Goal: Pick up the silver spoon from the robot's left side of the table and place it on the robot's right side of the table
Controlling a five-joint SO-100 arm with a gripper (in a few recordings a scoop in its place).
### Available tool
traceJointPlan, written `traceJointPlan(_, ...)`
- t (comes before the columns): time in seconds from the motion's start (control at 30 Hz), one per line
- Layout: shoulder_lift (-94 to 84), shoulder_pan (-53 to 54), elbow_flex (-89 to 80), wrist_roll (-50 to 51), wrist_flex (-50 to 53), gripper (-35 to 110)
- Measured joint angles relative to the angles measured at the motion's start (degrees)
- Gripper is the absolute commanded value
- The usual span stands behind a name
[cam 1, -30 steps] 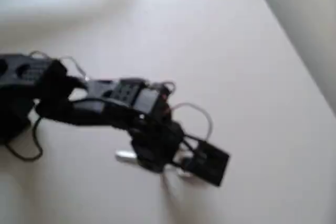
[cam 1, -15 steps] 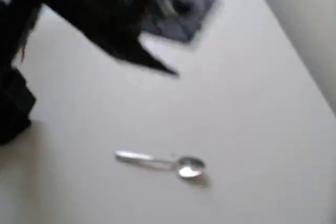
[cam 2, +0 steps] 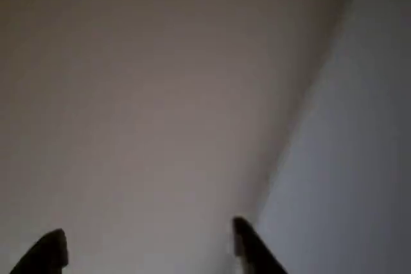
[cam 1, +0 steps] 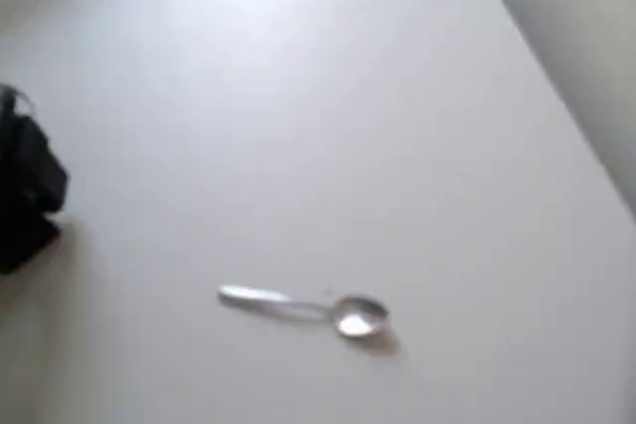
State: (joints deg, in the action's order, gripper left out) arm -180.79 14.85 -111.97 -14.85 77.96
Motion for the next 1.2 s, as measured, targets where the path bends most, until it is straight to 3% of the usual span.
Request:
traceJointPlan(0.17, -6.24, 3.08, -27.86, 1.32, 2.29, -2)
traceJointPlan(0.37, -7.21, 3.34, -43.15, 2.99, 5.45, -2)
traceJointPlan(0.57, -7.65, 2.11, -54.76, 5.54, 0.35, -2)
traceJointPlan(1.2, -7.65, 0.79, -56.87, 5.63, -0.26, -2)
